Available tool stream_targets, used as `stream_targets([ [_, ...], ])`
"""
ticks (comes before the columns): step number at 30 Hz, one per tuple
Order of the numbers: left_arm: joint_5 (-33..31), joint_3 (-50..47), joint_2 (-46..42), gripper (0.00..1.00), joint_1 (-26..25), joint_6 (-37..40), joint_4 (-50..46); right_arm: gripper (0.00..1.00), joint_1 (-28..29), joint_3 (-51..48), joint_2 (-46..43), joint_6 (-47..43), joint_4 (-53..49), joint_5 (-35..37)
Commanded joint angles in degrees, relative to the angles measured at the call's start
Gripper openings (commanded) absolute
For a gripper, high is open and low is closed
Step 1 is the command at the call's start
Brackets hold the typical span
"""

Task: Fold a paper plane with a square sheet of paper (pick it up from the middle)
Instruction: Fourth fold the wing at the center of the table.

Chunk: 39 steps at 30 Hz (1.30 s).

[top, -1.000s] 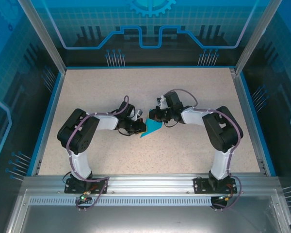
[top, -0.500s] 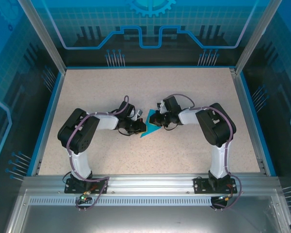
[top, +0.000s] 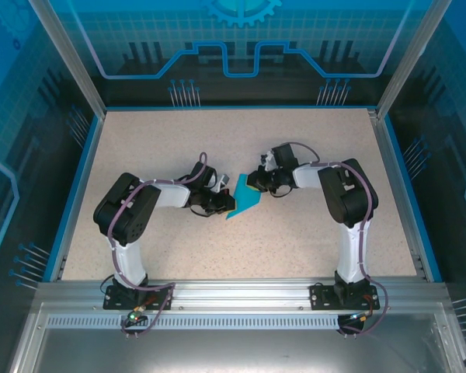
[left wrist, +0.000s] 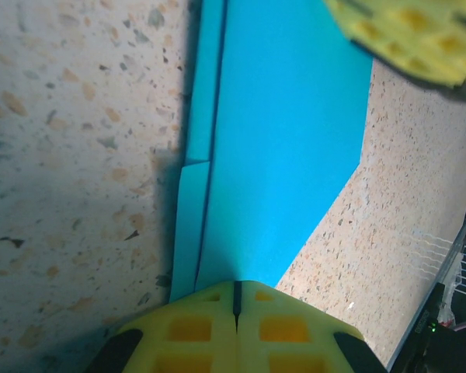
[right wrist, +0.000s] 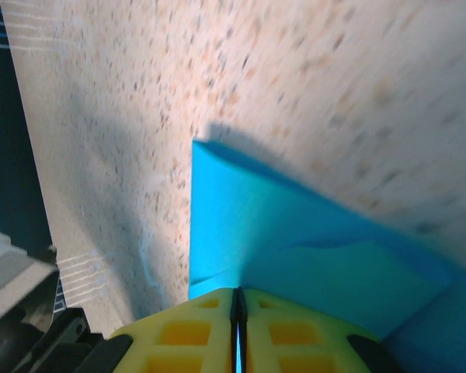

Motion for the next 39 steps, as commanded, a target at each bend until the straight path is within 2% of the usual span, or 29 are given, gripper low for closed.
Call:
stream_targets([
  [1, -8.90, -4.20, 6.01, 0.00, -0.19, 3.18, -9.42, 0.12, -3.41, 2.30, 2.85, -2.03, -2.25, 5.37],
  [17, -8.07, -4.35, 5.47, 0.00, -0.14, 3.44, -9.51, 0.14, -6.37, 6.73, 4.44, 2.88, -6.35, 7.06],
  [25, -7.19, -5.20, 4.96, 0.00, -0.17, 3.41, -8.87, 0.17, -8.71, 5.77, 2.27, 3.23, -2.12, 2.67],
  [31, -5.35, -5.10, 4.62, 0.00, -0.19, 2.71, -7.88, 0.22, -8.59, 5.79, -3.62, -0.82, -6.79, 1.86],
  [35, -4.38, -5.18, 3.39, 0.00, -0.19, 2.49, -7.90, 0.27, -7.23, 0.95, -9.54, -2.40, -8.97, 3.70],
  [39, -3.44, -5.19, 2.35, 0.00, -0.17, 2.02, -7.58, 0.35, -4.01, -6.40, -14.25, -0.71, -7.04, 5.15],
])
